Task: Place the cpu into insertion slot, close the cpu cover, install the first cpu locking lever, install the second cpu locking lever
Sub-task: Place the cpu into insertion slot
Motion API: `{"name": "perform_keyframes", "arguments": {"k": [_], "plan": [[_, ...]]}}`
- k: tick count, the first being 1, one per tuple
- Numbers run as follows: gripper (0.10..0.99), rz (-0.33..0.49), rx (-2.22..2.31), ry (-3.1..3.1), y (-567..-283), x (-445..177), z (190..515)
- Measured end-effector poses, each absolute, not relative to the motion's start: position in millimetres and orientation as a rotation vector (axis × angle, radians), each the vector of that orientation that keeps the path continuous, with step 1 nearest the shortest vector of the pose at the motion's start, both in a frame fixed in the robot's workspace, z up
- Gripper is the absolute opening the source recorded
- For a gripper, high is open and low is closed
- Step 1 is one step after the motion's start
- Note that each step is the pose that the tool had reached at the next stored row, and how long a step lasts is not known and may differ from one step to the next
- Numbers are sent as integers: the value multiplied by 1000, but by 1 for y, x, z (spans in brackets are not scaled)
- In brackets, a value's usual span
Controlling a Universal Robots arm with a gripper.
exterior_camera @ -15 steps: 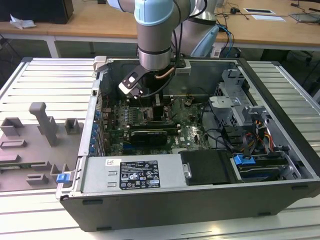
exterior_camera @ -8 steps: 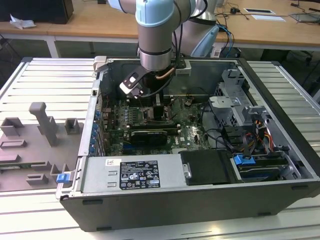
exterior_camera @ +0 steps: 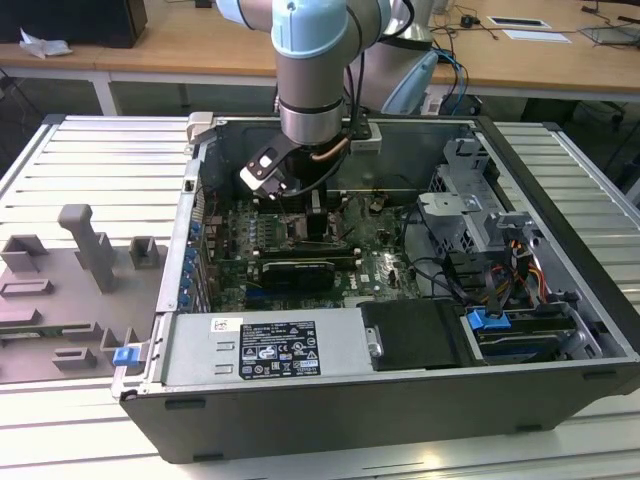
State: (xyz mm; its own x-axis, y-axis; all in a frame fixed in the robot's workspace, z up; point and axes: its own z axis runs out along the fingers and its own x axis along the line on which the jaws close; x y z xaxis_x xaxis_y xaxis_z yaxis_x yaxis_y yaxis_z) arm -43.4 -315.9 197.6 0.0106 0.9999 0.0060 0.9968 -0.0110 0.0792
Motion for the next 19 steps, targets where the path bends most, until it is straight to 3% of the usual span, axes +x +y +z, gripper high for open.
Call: {"name": "perform_keyframes", "arguments": {"k": [3, 4, 7, 9, 14, 17, 19], "plan": [[553, 93, 2195, 2172, -316, -43, 197], [616, 93, 2196, 2172, -316, -43, 197], [616, 93, 2196, 2171, -316, -43, 197], [541, 93, 2196, 2172, -316, -43, 198], [541, 93, 2195, 2171, -317, -43, 197], [675, 93, 2195, 2171, -317, -43, 198], [675, 92, 2195, 2171, -317, -43, 198]]}}
